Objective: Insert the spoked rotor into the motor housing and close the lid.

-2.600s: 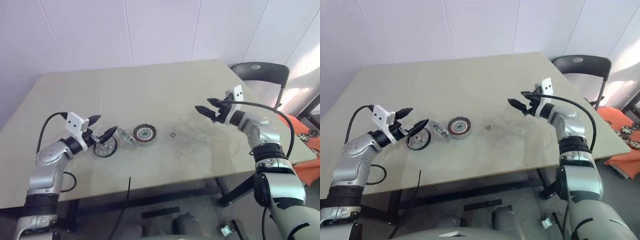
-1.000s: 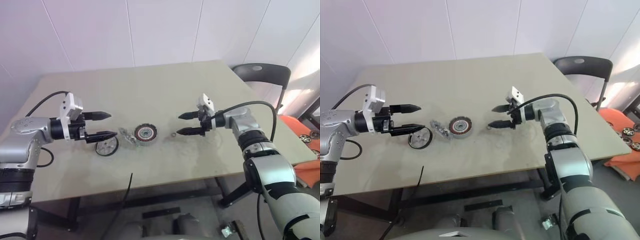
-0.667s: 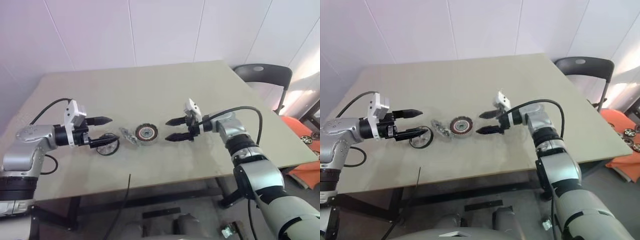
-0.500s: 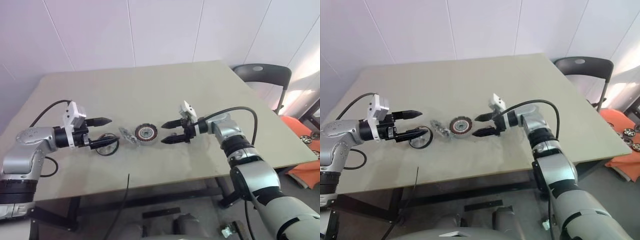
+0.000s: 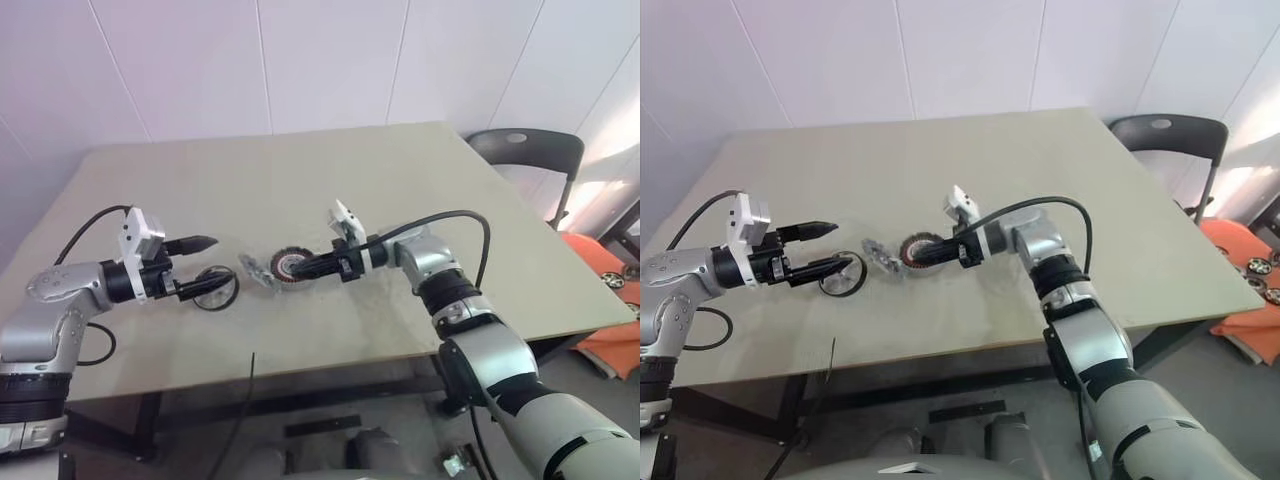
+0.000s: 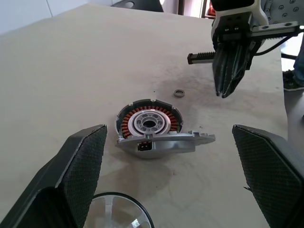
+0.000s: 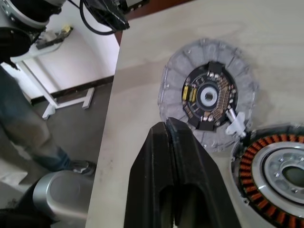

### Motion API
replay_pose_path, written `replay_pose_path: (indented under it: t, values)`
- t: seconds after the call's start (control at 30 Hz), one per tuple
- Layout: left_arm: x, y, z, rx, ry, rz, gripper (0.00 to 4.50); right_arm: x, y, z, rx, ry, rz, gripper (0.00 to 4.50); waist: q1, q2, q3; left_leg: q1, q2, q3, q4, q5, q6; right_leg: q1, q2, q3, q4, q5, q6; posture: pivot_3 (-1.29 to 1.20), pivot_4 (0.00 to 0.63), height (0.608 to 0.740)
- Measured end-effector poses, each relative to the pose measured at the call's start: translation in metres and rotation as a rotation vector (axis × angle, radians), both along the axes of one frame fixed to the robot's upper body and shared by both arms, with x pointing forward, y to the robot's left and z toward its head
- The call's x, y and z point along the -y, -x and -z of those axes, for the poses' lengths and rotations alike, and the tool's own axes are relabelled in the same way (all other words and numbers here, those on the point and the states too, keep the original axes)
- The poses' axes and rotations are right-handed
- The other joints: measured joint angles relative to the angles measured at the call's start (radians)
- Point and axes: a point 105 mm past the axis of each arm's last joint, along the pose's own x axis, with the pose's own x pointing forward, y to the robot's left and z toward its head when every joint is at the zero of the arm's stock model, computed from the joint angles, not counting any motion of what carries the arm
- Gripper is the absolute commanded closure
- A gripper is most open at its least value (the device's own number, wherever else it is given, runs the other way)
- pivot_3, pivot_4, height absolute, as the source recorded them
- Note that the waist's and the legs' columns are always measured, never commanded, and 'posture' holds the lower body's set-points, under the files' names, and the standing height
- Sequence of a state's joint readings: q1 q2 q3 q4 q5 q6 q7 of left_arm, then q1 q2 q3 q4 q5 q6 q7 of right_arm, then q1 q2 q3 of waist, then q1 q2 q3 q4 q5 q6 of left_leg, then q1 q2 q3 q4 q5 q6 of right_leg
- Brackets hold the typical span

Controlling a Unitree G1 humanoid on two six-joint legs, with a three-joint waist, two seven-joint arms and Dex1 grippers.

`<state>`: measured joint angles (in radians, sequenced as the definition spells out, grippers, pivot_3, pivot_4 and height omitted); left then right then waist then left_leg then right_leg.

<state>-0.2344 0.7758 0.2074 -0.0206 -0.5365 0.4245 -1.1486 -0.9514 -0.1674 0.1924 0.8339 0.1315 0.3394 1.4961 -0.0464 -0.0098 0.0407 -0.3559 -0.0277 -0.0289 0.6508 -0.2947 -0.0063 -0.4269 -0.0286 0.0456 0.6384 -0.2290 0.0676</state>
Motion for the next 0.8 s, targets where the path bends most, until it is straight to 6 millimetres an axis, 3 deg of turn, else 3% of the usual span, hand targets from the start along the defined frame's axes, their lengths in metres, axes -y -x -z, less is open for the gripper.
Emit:
replay_pose_path:
  t: [0.27,0.43,0.8]
  values:
    - [0.002,0.001,-0.002,0.011,0.009,0.000,0.00,-0.013,0.000,0.024,0.009,0.073,0.025,4.43,-0.002,-0.001,-0.001,0.001,0.000,0.000,0.000,0.000,-0.001,0.000,0.000,0.000,0.001,0.000,0.000,0.00,0.000,0.740]
    - [0.001,0.001,0.000,0.008,0.015,-0.018,0.00,-0.022,0.006,0.083,-0.025,0.221,0.142,4.43,-0.007,-0.002,-0.001,0.001,0.000,0.000,0.000,0.001,-0.002,0.000,0.000,0.000,0.002,0.000,-0.001,0.00,0.000,0.740]
    - [0.000,0.004,0.004,0.000,0.022,-0.035,0.00,-0.034,0.009,0.085,0.014,0.186,0.147,4.43,-0.027,-0.004,-0.003,0.005,0.000,-0.001,0.002,0.002,-0.003,0.001,0.002,0.001,0.009,0.000,-0.001,0.00,0.000,0.740]
